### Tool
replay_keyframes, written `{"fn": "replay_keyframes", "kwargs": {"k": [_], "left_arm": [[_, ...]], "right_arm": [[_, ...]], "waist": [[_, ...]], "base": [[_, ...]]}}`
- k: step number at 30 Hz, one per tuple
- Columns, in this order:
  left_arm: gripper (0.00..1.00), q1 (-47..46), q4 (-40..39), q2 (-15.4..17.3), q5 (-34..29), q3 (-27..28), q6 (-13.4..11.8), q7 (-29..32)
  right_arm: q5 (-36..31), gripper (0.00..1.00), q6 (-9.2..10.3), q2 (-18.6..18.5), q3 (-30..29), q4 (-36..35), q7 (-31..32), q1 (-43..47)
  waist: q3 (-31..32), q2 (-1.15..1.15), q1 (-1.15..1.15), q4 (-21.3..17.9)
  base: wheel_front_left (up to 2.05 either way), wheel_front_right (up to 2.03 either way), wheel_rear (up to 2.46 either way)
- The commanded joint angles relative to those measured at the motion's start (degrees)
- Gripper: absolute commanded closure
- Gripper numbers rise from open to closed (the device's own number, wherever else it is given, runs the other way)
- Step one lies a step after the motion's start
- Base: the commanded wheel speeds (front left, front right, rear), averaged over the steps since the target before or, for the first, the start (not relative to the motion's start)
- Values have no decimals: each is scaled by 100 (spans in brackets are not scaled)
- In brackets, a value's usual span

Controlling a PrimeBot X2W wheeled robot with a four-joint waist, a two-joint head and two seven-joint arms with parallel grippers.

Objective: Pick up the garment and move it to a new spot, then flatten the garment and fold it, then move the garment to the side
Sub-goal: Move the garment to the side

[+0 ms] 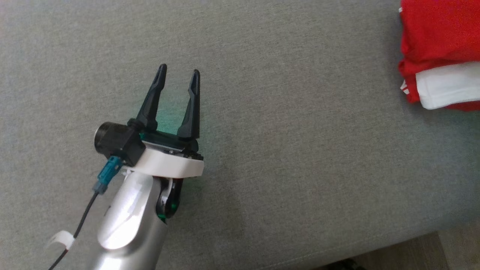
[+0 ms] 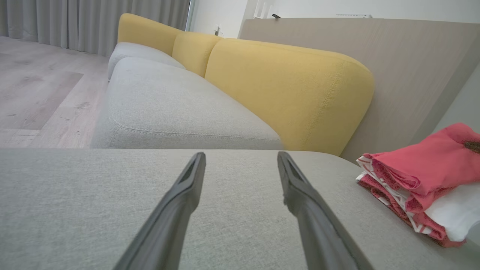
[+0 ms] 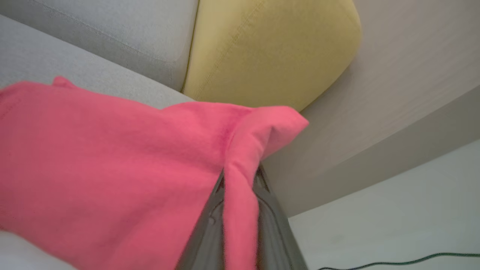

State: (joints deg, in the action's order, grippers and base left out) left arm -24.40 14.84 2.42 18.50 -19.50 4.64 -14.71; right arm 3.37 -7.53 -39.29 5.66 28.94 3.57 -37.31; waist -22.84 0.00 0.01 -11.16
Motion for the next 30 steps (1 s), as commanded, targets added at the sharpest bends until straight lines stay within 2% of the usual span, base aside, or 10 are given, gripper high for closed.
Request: {"fn": "replay_keyframes", "kwargs": {"k": [1,7,14,15,16,17,25,30], "left_arm": [[0,-181,-155,46,-77,227,31,-29],[0,-196,-128,46,-129,371,72,-29],[0,-142,-99,46,-205,594,133,-29],[0,-136,-97,46,-210,611,141,-29],[0,-134,-92,46,-214,623,148,-29],[0,-135,-83,46,-213,630,154,-29],[0,-85,-59,46,-95,640,149,-29],[0,45,-98,46,-37,700,97,-29]], "right_arm": [[-78,100,4,-255,-230,-106,29,239],[-250,100,4,-128,-670,11,41,460],[-404,100,4,201,-1047,-57,119,647],[-440,70,4,239,-1101,-101,112,650],[-479,16,4,281,-1150,-145,107,651],[-488,0,4,340,-1207,-174,123,652],[-692,0,4,703,-1313,-855,123,601],[-559,0,4,1201,-1186,-1466,-7,536]], "waist": [[-83,0,-1,56],[-178,0,-1,128],[-222,0,-1,143],[-221,0,-1,143],[-215,0,-1,143],[-203,0,-1,145],[161,0,-1,227],[513,0,-1,373]], "base": [[0,0,0],[0,0,0],[0,0,0],[0,0,0],[0,0,0],[0,0,0],[0,0,0],[0,0,0]]}}
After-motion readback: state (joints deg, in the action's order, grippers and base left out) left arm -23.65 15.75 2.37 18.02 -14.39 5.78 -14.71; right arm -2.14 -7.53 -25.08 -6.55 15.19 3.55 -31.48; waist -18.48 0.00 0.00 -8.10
